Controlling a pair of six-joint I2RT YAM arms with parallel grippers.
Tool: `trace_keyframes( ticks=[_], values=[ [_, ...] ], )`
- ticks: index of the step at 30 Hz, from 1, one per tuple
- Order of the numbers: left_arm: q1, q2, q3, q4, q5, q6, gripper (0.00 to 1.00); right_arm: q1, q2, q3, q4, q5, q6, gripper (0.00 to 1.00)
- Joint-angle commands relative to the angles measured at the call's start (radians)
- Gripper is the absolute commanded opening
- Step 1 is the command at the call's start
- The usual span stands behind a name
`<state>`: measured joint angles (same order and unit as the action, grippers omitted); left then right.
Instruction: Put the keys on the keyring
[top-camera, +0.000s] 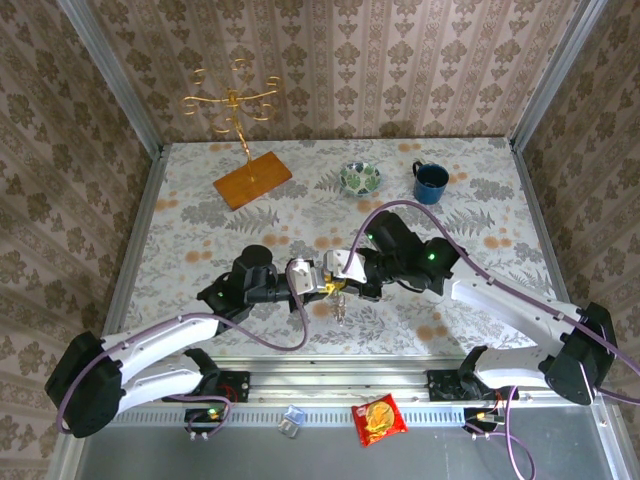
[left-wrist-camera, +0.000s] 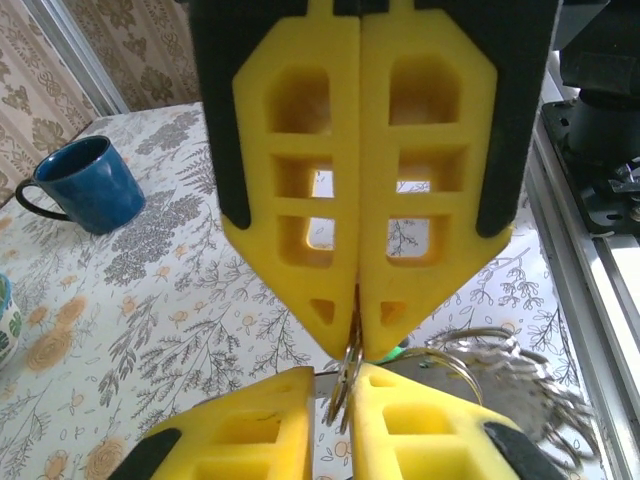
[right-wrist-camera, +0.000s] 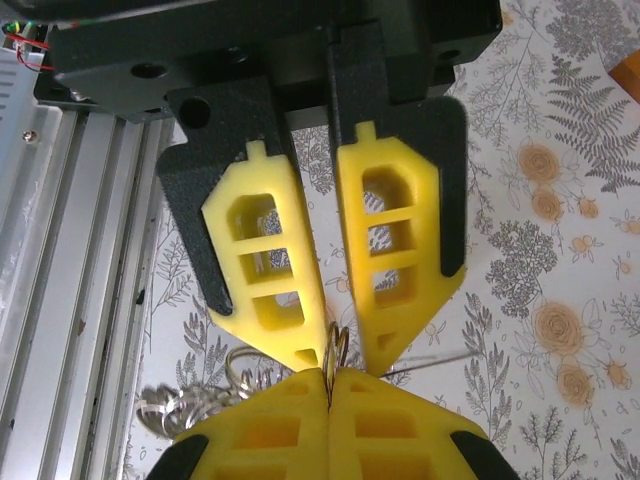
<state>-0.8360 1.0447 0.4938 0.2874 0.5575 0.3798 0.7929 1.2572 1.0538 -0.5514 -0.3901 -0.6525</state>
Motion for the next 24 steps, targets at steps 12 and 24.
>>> trace_keyframes(
  ticks=[12,24],
  values=[
    [0.019,-0.023,0.005,0.057,0.05,-0.004,0.0,-0.042,-0.071,-0.064,0.054,-0.012,0.054,0.2],
    [0.02,-0.023,0.007,0.062,0.049,-0.006,0.0,-0.042,-0.062,-0.067,0.061,-0.027,0.066,0.1]
  ],
)
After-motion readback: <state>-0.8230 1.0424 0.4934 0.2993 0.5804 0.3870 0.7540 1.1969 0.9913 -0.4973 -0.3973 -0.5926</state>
